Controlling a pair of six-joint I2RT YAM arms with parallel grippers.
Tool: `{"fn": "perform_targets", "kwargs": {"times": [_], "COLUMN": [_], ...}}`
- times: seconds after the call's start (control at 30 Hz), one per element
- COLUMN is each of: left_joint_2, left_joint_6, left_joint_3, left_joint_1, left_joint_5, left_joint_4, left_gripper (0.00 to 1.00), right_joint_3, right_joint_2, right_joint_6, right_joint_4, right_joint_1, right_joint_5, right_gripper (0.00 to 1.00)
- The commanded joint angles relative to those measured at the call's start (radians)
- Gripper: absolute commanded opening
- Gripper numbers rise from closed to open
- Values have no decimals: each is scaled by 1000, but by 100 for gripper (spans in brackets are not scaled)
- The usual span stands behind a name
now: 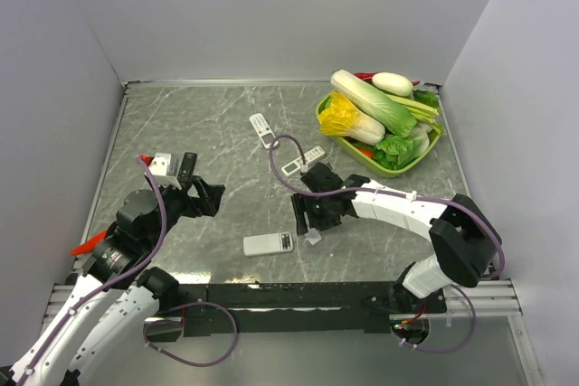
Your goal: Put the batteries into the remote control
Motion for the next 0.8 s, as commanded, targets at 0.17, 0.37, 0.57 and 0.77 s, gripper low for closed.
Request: {"fn": "perform_targets", "kwargs": {"times": [0.17, 0.37, 0.57, 0.77], "left_joint_2": [-3, 4, 4, 10], "left_joint_6": [35, 41, 39, 41], "left_joint_3": [13, 13, 13, 13], "left_joint_1": [10, 19, 24, 28], "left_joint_5": [-13, 11, 14, 19], "left_joint_4": [33, 37, 37, 37], "left_gripper": [99, 99, 99, 99], "right_joint_3": [-48, -62, -59, -30], "right_joint_2": [33, 64, 84, 36], "right_joint_6": [31, 42, 48, -13], "right_joint_4": [16, 60, 102, 66], "right_joint_1": [-13, -10, 1, 7], "right_joint_5": [0, -62, -126, -128], "right_gripper": [75, 75, 75, 74]}}
